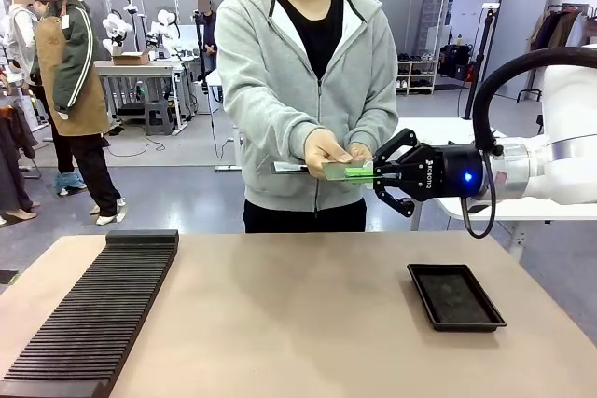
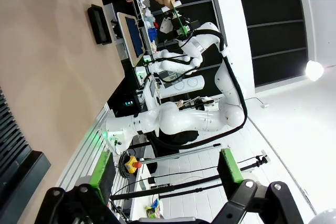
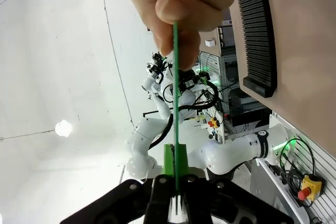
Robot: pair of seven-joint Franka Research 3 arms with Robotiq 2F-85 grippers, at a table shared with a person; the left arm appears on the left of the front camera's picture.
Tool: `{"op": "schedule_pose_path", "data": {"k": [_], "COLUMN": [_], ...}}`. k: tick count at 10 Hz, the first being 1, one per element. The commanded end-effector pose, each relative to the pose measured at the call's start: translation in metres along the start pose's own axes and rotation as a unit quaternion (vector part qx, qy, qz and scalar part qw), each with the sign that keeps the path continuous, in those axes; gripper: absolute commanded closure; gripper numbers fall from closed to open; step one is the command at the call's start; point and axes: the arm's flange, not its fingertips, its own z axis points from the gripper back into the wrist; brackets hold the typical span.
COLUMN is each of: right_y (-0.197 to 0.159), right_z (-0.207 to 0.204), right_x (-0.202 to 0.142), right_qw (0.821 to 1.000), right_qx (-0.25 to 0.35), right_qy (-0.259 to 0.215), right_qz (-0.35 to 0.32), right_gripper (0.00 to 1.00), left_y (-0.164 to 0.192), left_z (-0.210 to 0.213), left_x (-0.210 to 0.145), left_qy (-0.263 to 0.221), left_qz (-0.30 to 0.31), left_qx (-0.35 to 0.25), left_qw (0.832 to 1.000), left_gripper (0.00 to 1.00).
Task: Inspect the PCB.
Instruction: Pick up the Blank PCB that the human is holding.
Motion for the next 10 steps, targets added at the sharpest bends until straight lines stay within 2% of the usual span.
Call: {"op": "schedule_pose_path", "data": {"k": [1, 4, 5, 6, 10], "right_y": [0.0013, -0.0023, -0.0066, -0.0009, -0.0009], "right_z": [-0.0024, -0.0038, -0.0088, 0.0001, 0.0001], "right_x": [-0.0005, -0.0009, -0.0037, 0.0001, 0.0001], "right_qw": [1.0, 1.0, 1.0, 1.0, 1.0], "right_qx": [0.013, 0.009, -0.023, 0.002, 0.002], "right_qy": [-0.004, -0.003, -0.008, -0.001, -0.001], "right_qz": [-0.004, 0.006, 0.02, -0.001, -0.001], "right_gripper": [1.0, 1.0, 1.0, 1.0, 1.0], "left_y": [-0.0005, -0.0005, -0.0005, -0.0005, -0.0005], "left_z": [0.0007, 0.0007, 0.0007, 0.0007, 0.0007], "left_x": [-0.0009, -0.0009, -0.0009, -0.0009, -0.0009], "left_qy": [0.0, 0.0, 0.0, 0.0, 0.0], "left_qz": [0.001, 0.001, 0.001, 0.001, 0.001], "left_qx": [0.0, 0.0, 0.0, 0.0, 0.0], "left_qw": [1.0, 1.0, 1.0, 1.0, 1.0], "left_gripper": [0.0, 0.0, 0.0, 0.0, 0.0]}}
